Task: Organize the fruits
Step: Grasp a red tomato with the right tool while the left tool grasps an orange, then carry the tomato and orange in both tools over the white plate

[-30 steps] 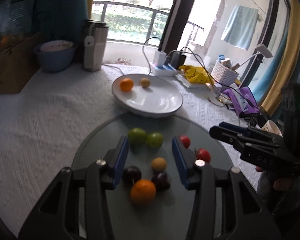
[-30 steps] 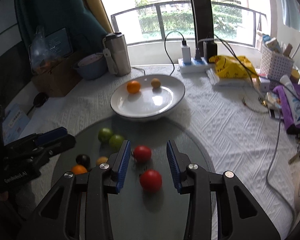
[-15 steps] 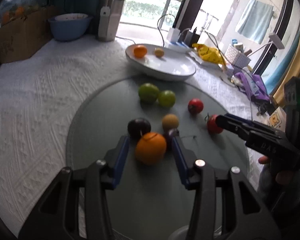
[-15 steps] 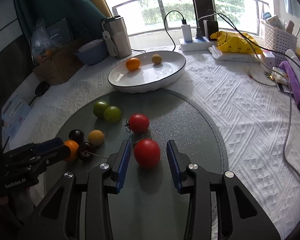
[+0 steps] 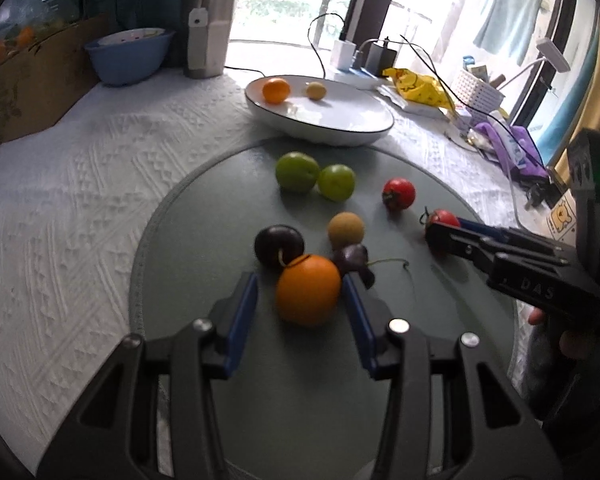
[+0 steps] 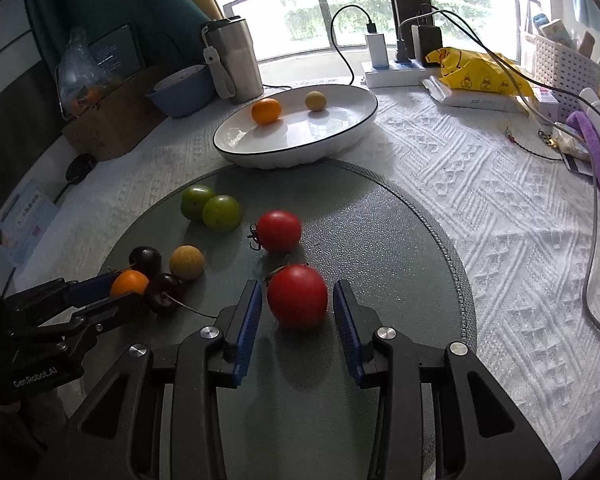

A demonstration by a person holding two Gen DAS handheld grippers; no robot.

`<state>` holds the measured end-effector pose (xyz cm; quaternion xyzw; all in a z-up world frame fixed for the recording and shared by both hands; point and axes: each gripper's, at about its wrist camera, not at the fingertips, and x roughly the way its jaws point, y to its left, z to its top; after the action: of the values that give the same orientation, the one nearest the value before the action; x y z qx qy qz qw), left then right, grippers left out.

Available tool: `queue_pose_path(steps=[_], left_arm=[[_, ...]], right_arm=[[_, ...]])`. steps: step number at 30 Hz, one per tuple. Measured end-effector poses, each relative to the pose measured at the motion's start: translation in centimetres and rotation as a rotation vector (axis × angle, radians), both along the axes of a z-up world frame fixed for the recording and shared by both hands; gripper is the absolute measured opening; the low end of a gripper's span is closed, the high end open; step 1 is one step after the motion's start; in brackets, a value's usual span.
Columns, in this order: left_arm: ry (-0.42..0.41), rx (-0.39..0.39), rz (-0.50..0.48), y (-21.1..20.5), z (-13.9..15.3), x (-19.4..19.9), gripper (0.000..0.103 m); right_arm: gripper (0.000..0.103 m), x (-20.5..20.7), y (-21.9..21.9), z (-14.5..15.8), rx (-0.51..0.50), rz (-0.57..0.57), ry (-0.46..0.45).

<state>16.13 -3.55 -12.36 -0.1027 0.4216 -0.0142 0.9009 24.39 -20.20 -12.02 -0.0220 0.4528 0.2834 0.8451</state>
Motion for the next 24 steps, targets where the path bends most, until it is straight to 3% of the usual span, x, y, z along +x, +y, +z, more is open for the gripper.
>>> queue_pose_path(steps=[3, 5, 24], left_arm=[[-0.004, 0.000, -0.021, -0.2, 0.1, -0.2, 0.040], [-0.003, 0.001, -0.031, -0.4, 0.1, -0.3, 0.034], [-0.081, 0.001, -0.087, -1.1, 3.3, -1.4, 0.034]], right_arm=[[0.039, -0.1, 0.2, 0.0, -0.007, 0.006, -0.008], [0.034, 0.0, 0.2, 0.0, -0.009, 0.008, -0.011], [0.032, -1.0, -0.4, 3.3, 0.005, -0.009, -0.084]])
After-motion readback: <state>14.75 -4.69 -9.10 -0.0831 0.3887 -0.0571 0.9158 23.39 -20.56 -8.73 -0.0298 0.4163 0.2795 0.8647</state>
